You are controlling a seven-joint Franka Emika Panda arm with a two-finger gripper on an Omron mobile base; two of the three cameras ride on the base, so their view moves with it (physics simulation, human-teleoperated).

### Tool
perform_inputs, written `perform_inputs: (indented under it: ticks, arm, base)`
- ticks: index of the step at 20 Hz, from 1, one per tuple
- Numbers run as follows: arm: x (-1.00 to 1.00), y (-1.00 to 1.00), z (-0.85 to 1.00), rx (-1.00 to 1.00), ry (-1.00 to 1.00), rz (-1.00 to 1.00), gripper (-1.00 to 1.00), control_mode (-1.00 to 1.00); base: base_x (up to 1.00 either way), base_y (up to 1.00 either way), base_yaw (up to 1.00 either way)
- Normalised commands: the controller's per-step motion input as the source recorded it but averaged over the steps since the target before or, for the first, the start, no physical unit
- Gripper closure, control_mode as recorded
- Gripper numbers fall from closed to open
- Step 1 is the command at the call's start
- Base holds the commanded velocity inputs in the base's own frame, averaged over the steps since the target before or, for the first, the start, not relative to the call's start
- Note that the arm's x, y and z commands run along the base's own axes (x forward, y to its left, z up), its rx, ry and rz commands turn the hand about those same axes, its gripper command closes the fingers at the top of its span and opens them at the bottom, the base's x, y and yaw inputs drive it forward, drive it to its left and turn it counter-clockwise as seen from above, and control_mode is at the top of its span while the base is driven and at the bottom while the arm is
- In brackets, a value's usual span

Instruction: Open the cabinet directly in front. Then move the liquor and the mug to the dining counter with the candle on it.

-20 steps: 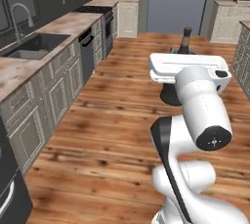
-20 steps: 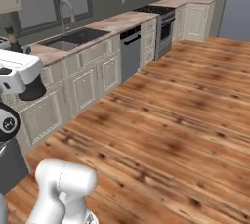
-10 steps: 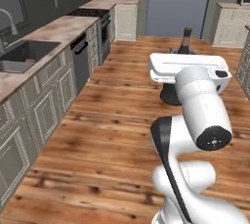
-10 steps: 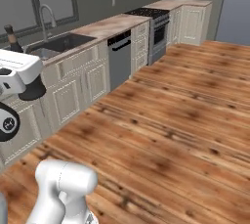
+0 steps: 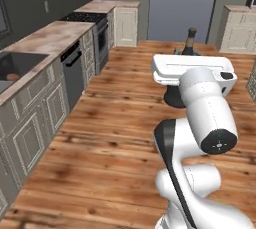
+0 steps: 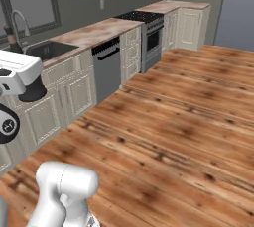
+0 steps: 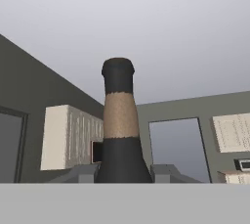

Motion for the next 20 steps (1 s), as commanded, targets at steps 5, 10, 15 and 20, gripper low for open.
perform_inputs:
  ticks: [5, 10, 15, 20]
  arm:
    - [0.0, 0.0, 0.0, 0.0, 0.0, 0.0, 1.0, 1.0]
    - [0.0, 0.0, 0.0, 0.0, 0.0, 0.0, 1.0, 1.0]
    - [0.0, 0.0, 0.0, 0.0, 0.0, 0.0, 1.0, 1.0]
    - [0.0, 0.0, 0.0, 0.0, 0.0, 0.0, 1.0, 1.0]
  base:
    - [1.0, -0.69, -0.03]
    - [1.0, -0.72, -0.1]
    - [1.0, -0.81, -0.31]
    - [0.95, -0.77, -0.52]
